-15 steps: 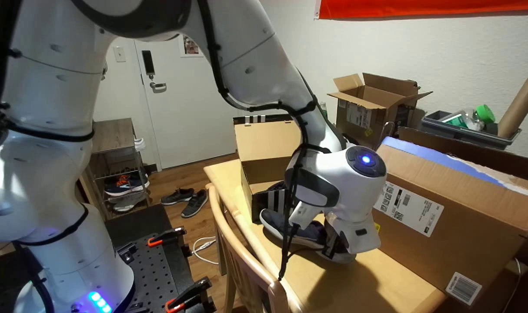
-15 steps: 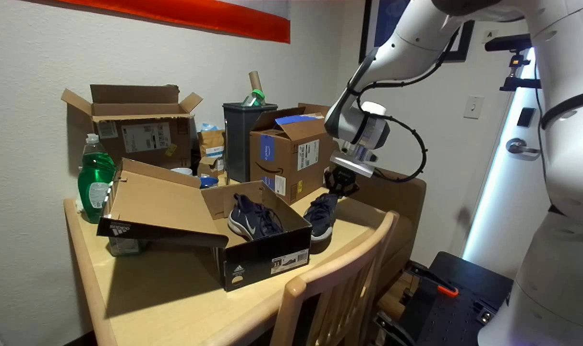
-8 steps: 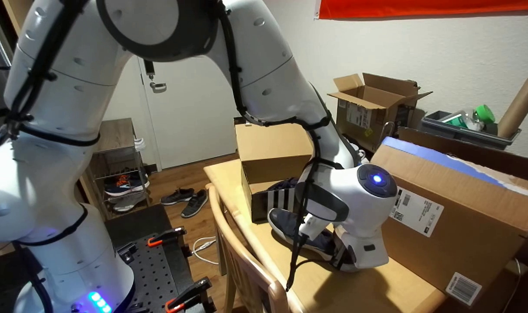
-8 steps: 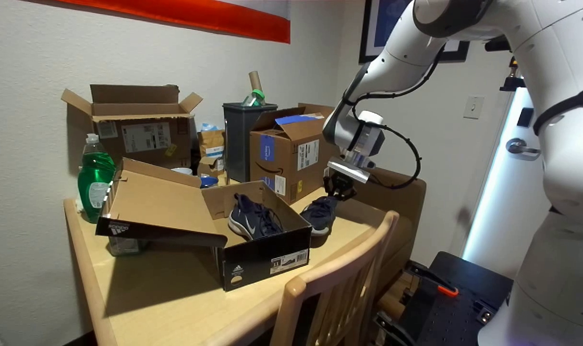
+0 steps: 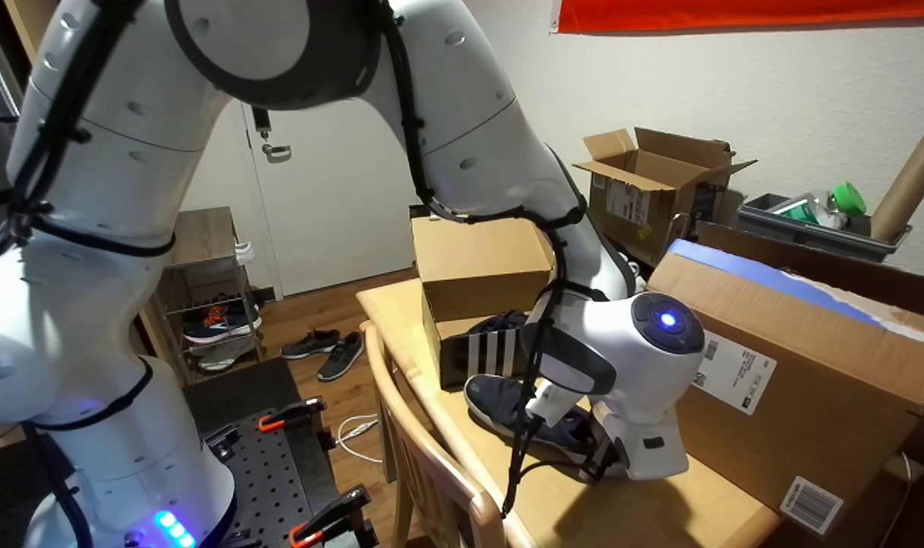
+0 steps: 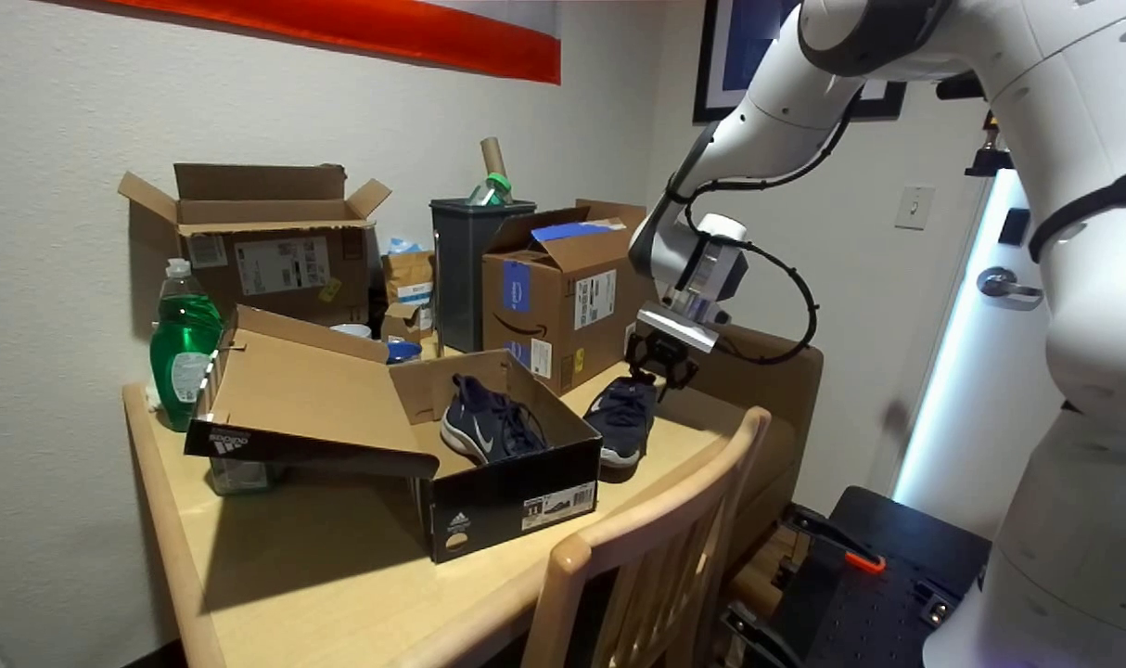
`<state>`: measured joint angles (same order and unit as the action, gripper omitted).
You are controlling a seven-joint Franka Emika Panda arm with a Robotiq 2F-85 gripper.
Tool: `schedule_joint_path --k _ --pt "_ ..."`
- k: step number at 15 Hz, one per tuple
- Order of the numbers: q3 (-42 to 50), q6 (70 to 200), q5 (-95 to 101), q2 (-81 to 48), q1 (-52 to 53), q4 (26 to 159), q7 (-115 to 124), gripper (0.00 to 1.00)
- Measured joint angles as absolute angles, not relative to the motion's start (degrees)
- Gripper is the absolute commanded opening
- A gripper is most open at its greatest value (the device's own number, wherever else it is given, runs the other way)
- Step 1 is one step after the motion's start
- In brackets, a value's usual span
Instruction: Open the shoe box and put the right shoe on the table
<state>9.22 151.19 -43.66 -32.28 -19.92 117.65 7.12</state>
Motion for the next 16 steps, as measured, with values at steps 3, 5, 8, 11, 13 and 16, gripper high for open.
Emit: schedule_joint_path --k 3,5,8,11,13,16 --pt "9.8 151.2 -43.5 -31.3 -20.1 117.9 6.8 1.0" --pt "10.3 151.2 -43.1 -30.0 -20.3 118.7 5.8 1.0" --pt "10.7 151.2 -42.7 -27.2 -20.7 121.1 3.3 1.0" --pt "10.8 151.2 -42.6 -23.8 -20.9 124.3 -0.4 1.0" --pt "10.8 151.2 -42.6 -21.2 -21.1 126.7 -2.8 1.0" --pt "11.3 150.8 -40.8 -17.3 -21.1 128.9 -4.3 1.0"
